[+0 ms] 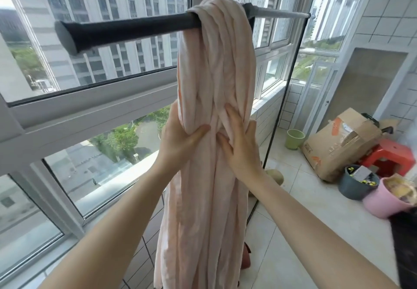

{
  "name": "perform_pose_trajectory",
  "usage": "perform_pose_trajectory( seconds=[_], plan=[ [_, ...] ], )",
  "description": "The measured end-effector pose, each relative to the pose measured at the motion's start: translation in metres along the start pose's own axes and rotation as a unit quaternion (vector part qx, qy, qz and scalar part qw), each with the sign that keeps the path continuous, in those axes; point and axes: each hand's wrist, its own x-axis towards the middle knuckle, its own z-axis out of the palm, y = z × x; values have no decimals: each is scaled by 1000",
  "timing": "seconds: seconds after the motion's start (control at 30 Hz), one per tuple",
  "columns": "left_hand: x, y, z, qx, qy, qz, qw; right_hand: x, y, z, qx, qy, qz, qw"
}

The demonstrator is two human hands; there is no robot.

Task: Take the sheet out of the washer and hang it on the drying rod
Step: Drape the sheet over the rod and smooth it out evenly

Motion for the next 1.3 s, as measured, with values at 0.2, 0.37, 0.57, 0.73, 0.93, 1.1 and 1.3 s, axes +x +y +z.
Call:
perform_pose_trajectory(
  seconds=[0.2, 0.37, 0.57, 0.73, 0.93, 1.1, 1.3],
  plan=[
    [-25, -13, -8, 116, 82, 82, 986, -6, -7, 6, -61, 7, 16, 998],
    [-26, -40, -8, 198, 87, 134, 967, -7, -31, 15, -82, 14, -4, 997],
    [-39, -68, 4, 209, 72, 111, 969, 11, -41, 6, -85, 63, -57, 993],
    [-53, -89, 7, 225, 50, 84, 969, 27, -48, -4, -116, 112, -105, 981],
    [-56, -86, 8, 178, 45, 57, 981, 5, -31, 12, 17, 93, -23, 995],
    [-60, -74, 4, 140, 39, 78, 986, -22, -17, 33, 78, 21, 68, 994],
    [-69, -77, 11, 145, 31, 78, 986, -20, -7, 26, 29, -23, 53, 998]
  ],
)
